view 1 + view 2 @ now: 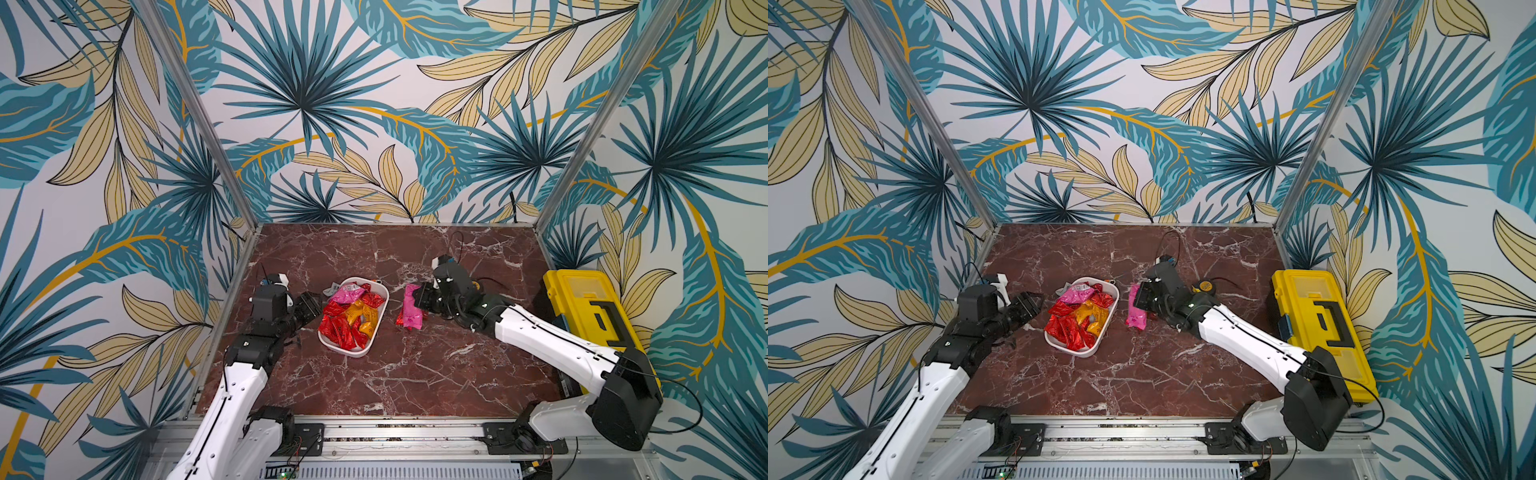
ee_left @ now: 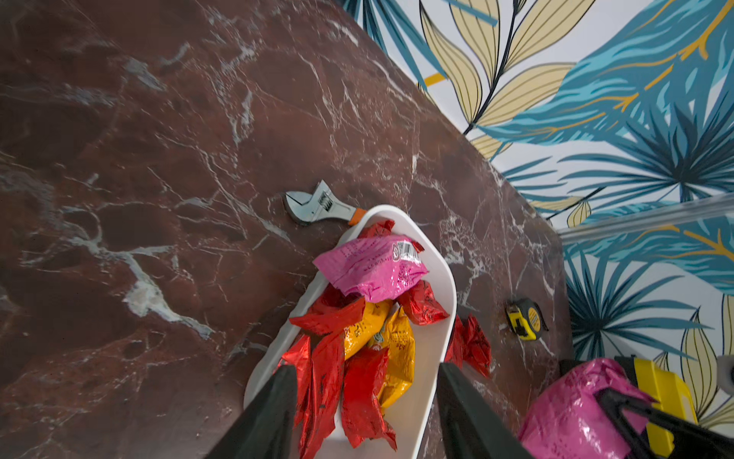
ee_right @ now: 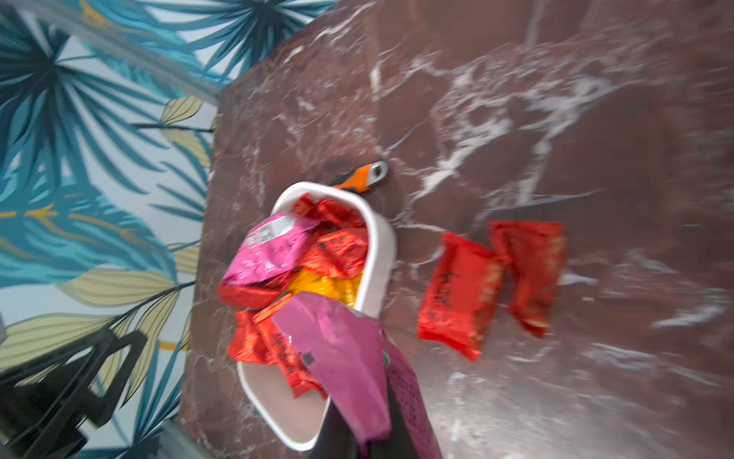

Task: Take the tea bags out of the storage box
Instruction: Place the tea bag at the center of the board.

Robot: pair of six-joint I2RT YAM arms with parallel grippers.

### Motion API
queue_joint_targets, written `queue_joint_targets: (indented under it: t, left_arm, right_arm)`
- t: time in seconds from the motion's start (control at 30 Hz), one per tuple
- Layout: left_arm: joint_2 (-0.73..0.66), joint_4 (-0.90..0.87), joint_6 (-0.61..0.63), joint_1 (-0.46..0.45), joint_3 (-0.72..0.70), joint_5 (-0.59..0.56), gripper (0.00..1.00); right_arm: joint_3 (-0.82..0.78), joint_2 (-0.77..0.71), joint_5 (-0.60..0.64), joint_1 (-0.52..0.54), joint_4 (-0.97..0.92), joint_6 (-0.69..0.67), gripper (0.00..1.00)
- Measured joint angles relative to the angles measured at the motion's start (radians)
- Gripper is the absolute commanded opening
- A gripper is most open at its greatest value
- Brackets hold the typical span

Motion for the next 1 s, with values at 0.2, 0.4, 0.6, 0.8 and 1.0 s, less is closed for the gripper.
queue_joint_targets:
  t: [0.2, 0.4, 0.6, 0.8, 1.0]
  left_arm:
    - [0.136, 0.003, 0.032, -0.167, 0.045, 0.005, 0.62]
    - [0.225, -0.013, 0.056, -0.301, 0.096, -0.066, 0.62]
    - [0.29, -0.04, 0.067, -0.364, 0.116, -0.113, 0.62]
    - [0.365, -0.083, 0.067, -0.407, 0.134, -0.168, 0.63]
    - [0.464, -0.103, 0.055, -0.436, 0.151, -0.216, 0.54]
  right_arm:
    - [0.006, 0.061, -0.096, -0.209, -0.114, -0.101, 0.08]
    - [0.055, 0.279, -0.178, -0.291, -0.162, -0.169, 0.09]
    - [0.136, 0.41, -0.221, -0.303, -0.169, -0.219, 0.3]
    - [0.144, 0.408, -0.179, -0.308, -0.176, -0.252, 0.54]
    - [0.052, 0.176, -0.128, -0.308, -0.185, -0.254, 0.56]
